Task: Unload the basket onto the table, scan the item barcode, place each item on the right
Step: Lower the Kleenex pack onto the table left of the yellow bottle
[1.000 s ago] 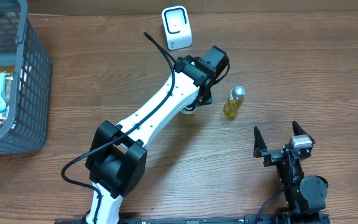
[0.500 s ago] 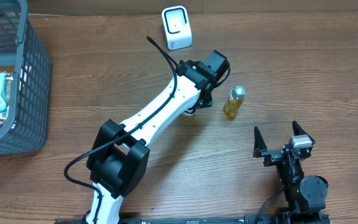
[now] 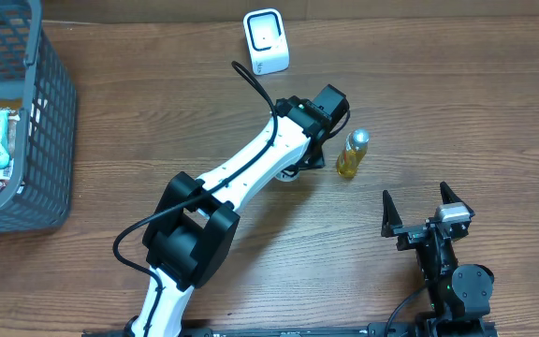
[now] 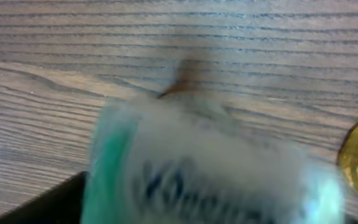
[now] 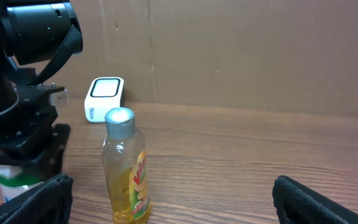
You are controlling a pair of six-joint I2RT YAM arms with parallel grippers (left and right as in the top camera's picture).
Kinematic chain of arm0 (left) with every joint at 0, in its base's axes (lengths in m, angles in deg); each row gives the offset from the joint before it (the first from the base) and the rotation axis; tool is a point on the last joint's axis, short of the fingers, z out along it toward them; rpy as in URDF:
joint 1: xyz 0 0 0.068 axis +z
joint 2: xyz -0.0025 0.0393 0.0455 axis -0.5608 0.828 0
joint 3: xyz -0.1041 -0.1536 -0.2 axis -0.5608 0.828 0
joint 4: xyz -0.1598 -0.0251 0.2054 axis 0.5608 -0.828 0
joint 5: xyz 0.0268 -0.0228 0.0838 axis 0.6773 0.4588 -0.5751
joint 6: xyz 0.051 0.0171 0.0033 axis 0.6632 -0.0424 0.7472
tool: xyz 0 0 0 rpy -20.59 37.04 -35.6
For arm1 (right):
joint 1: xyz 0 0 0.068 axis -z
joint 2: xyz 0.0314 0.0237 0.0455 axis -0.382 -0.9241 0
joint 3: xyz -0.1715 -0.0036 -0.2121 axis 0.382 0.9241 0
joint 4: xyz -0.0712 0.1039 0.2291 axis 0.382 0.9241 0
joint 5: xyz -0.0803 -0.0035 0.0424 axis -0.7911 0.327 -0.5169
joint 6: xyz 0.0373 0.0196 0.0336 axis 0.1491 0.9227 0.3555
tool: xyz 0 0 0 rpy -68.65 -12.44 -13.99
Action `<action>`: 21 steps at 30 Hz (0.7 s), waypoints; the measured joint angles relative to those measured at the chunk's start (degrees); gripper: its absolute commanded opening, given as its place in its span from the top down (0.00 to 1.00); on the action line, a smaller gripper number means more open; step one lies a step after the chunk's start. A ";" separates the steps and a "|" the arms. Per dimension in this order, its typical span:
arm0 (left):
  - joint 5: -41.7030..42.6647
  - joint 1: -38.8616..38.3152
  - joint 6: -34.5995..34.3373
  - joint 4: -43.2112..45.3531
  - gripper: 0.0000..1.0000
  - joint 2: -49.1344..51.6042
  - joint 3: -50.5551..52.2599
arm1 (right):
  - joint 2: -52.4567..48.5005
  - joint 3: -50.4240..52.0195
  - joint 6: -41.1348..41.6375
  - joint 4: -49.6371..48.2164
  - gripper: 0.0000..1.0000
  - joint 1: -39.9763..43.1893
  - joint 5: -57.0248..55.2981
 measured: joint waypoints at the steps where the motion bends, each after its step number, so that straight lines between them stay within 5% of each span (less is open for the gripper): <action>1: 0.00 0.00 0.28 -0.22 0.00 -0.02 -0.02 | 0.00 0.00 -0.02 0.00 0.00 0.00 -0.02; 11: 1.75 0.00 11.23 0.70 0.00 -0.02 0.00 | 0.00 0.00 0.00 -0.02 0.00 0.00 0.00; 21: 2.19 0.17 18.69 0.04 0.26 -0.02 0.00 | 0.00 0.00 0.00 -0.04 0.00 0.00 -0.04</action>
